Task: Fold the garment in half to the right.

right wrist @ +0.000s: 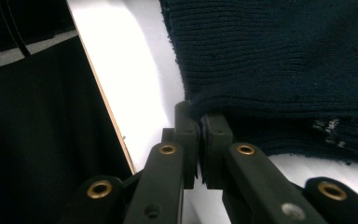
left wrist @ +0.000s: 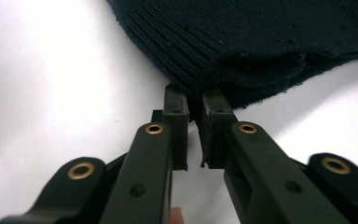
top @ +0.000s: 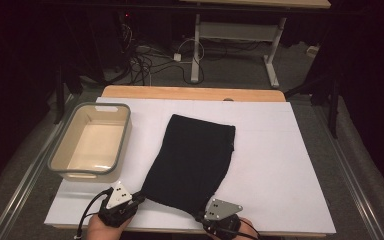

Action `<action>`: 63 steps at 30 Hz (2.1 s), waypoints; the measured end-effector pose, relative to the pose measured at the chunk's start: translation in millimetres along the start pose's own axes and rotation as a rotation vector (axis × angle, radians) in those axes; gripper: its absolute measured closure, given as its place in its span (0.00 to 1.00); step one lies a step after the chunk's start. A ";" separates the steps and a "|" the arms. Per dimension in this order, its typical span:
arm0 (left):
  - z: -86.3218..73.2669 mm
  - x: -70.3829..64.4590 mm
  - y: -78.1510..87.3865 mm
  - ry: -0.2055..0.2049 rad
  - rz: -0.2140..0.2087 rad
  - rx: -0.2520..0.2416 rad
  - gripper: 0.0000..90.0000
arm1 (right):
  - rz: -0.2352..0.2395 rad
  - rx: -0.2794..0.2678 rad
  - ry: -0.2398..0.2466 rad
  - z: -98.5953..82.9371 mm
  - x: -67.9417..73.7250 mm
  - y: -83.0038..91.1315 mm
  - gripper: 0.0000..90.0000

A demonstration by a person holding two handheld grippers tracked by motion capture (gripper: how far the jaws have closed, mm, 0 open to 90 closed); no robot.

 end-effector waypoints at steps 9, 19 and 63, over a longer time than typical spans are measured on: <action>27.1 -13.3 18.4 0.000 -0.049 -0.172 0.43 | -0.023 -0.098 -0.038 6.0 -9.0 33.7 0.65; 46.5 -10.9 -14.5 -0.026 -0.066 -0.148 0.21 | -0.179 -0.170 -0.122 -19.6 -60.5 65.6 0.33; 56.2 14.0 -53.0 0.016 -0.025 -0.067 0.00 | -0.527 -0.202 -0.284 -58.0 -162.0 114.5 0.00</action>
Point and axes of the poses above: each handheld gripper's, and its own axes: y roughly backward along the jaws, z roughly out of its top, x roughly to its left, the point moved 9 cm from there along -y, roughly forward along the jaws, and after that the axes turned 9 degrees about y, right-handed, at the moved point
